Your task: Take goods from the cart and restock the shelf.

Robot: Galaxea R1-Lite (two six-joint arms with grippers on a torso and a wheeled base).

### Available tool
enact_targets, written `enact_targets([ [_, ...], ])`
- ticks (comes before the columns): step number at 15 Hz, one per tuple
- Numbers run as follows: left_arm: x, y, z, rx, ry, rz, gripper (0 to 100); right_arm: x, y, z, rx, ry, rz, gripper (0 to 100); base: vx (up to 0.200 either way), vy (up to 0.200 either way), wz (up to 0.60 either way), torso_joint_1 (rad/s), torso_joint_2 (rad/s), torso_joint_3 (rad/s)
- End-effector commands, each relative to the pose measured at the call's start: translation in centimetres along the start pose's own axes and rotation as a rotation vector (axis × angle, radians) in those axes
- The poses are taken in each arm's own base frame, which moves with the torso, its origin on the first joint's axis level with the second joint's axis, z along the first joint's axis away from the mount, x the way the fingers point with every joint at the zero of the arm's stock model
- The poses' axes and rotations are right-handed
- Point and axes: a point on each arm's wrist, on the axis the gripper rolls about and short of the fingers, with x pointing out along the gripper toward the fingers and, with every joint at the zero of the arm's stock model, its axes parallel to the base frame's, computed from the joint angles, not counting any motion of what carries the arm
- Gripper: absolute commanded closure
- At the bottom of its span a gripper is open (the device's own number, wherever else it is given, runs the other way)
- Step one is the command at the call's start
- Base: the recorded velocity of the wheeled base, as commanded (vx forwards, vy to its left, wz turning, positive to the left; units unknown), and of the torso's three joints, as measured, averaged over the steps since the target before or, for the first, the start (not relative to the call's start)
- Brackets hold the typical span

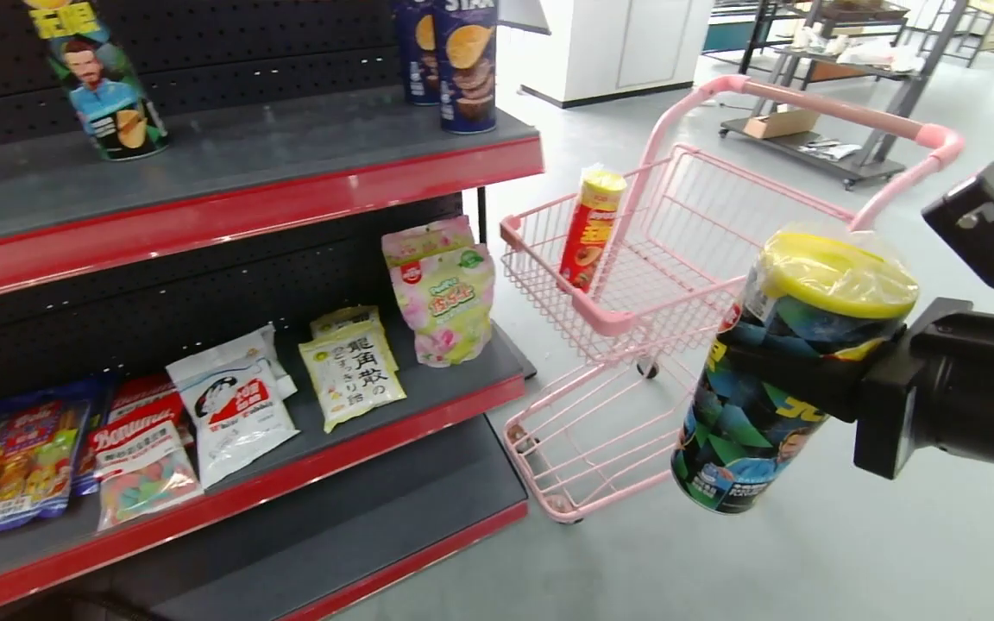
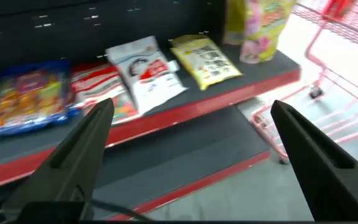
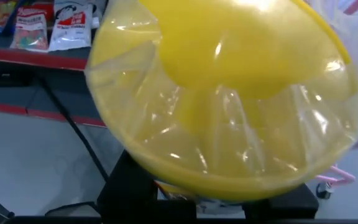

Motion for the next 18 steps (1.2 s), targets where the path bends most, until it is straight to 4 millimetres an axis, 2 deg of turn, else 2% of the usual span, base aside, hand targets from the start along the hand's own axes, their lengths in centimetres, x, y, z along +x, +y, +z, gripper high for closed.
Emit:
enact_targets([
  [1, 0.0, 0.0, 0.0, 0.001, 0.0, 0.001, 0, 0.1, 0.0, 0.0, -0.001, 0.0, 0.001, 100, 0.0, 0.0, 0.6, 0.007, 0.0, -0.007],
  [8, 0.0, 0.0, 0.0, 0.0, 0.0, 0.001, 0, 0.0, 0.1, 0.2, -0.002, -0.01, 0.03, 100, 0.0, 0.0, 0.6, 0.003, 0.0, 0.003],
  [14, 0.0, 0.0, 0.0, 0.0, 0.0, 0.001, 0, -0.3, 0.1, 0.5, -0.017, -0.028, 0.044, 100, 0.0, 0.0, 0.0, 0.0, 0.0, 0.0],
  [18, 0.0, 0.0, 0.0, 0.0, 0.0, 0.001, 0, -0.9, -0.1, 2.0, -0.04, -0.085, 0.052, 100, 0.0, 0.0, 0.0, 0.067, -0.32, -0.25],
])
